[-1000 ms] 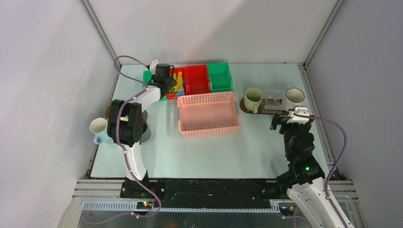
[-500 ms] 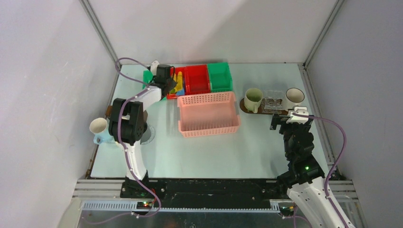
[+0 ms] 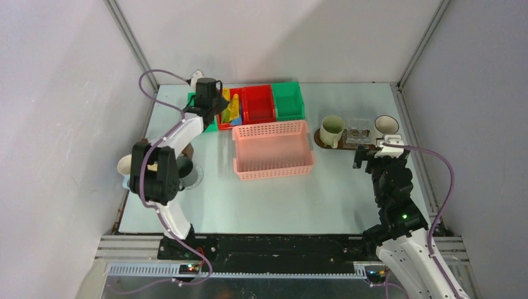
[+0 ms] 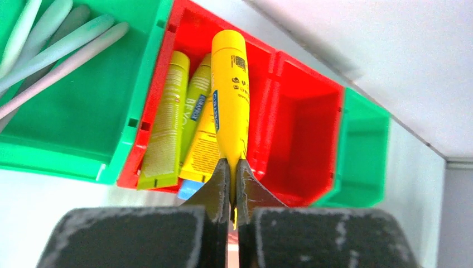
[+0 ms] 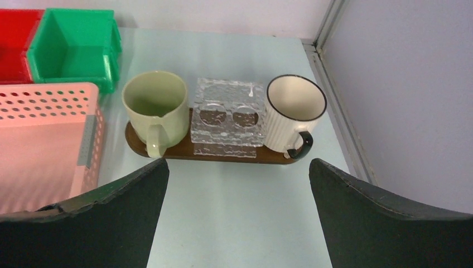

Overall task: Prepare toiletry sets of a toothbrush and toothpaste on the tray
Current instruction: Pick up the toothpaste from the storage box.

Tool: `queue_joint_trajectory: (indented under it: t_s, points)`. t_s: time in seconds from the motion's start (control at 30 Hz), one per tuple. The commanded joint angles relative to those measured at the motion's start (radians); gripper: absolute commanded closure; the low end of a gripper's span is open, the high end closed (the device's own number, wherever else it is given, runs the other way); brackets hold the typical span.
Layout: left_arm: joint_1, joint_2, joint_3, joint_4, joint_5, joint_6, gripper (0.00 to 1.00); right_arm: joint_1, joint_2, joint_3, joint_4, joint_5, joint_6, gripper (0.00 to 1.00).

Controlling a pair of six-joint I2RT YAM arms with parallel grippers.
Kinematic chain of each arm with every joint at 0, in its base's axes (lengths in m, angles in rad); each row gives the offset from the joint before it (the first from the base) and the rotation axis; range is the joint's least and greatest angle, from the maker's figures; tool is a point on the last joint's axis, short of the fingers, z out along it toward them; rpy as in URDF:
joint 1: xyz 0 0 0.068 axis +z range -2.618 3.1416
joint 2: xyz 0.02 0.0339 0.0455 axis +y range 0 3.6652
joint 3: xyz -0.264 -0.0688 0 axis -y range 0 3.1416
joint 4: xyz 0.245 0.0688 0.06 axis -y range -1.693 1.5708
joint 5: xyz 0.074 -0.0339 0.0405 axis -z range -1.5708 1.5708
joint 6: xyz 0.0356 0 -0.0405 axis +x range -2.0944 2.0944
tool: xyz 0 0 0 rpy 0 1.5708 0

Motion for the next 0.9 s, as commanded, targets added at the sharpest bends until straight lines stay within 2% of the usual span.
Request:
queue_joint_trajectory:
  t_s: [0.0, 0.23, 0.37, 0.5, 0.6, 0.87]
  points:
    - [0.003, -0.149, -0.015, -0.019, 0.086, 0.019, 1.0, -0.003, 0.036, 0.123, -0.032, -0.06, 0.016, 0.01]
    - [0.004, -0.339, -0.108, -0.059, 0.182, -0.007, 1.0, 0.001, 0.129, 0.295, -0.062, -0.195, 0.046, 0.01]
    - [0.003, -0.446, -0.175, -0.061, 0.269, -0.024, 1.0, 0.026, 0.203, 0.372, -0.059, -0.295, 0.006, 0.03]
    - [0.0, -0.539, -0.227, -0.104, 0.334, -0.018, 1.0, 0.113, 0.28, 0.414, -0.014, -0.308, -0.086, 0.04]
    - [-0.007, -0.613, -0.253, -0.142, 0.358, -0.023, 1.0, 0.223, 0.349, 0.431, 0.033, -0.287, -0.17, 0.04]
    - [-0.036, -0.753, -0.317, -0.226, 0.426, -0.035, 1.0, 0.434, 0.521, 0.433, 0.27, -0.309, -0.328, 0.05]
